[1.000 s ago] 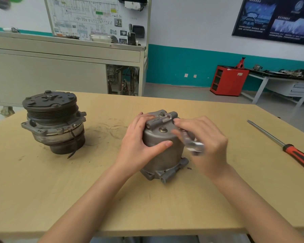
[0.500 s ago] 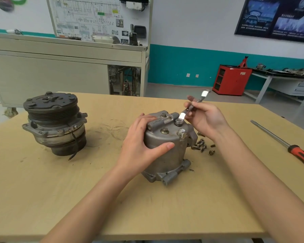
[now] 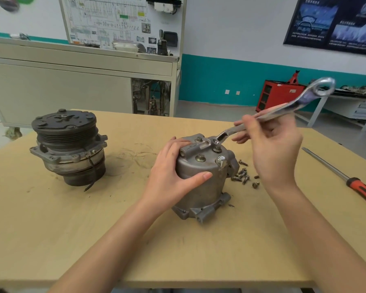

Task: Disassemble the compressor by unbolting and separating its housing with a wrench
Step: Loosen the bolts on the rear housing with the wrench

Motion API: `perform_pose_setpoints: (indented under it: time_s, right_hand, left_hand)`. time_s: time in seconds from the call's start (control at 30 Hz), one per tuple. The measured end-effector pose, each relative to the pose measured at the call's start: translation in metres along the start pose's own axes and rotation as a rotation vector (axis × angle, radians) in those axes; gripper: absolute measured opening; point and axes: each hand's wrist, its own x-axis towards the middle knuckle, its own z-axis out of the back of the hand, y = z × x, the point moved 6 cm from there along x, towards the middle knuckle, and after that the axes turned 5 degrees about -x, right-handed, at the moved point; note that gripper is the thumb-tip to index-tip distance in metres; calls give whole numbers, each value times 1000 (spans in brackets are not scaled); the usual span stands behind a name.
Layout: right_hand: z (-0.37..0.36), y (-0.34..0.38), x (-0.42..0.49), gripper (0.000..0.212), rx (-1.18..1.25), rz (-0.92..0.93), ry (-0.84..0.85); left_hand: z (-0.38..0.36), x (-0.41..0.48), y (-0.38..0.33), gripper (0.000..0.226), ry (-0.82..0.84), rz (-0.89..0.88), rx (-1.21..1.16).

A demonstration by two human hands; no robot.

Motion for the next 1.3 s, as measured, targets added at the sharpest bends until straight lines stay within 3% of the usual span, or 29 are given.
perform_pose_setpoints:
  time_s: [0.07,0.13,0.37,0.73,1.0,1.13,1.3]
  right_hand:
    - [-8,28,-16,8,-316,399,61]
    - [-20,36,-30,18,-528,618,119]
    - [-38,40,-47,14,-603,697,185]
    - [-44,50,-62,25,-713,753,101]
    - [-34,41,-65,19,-670,600,102]
    - [-9,26,-60,14,-447,489,149]
    - [19,-28,-37,7,203,-124,270]
  left_hand:
    - [0,0,-1,65,-7,-5,2]
    - [0,0,-2,62,-10,-10,7]
    - [1,1,-4,61,-28,-58,-15]
    - [0,4,6,55,-54,-66,-23]
    - [-1,3,2,52,-38,-47,-33]
    - [1,1,0,65,-35,-43,-18]
    - [0,2,3,74,-22,-18,-14]
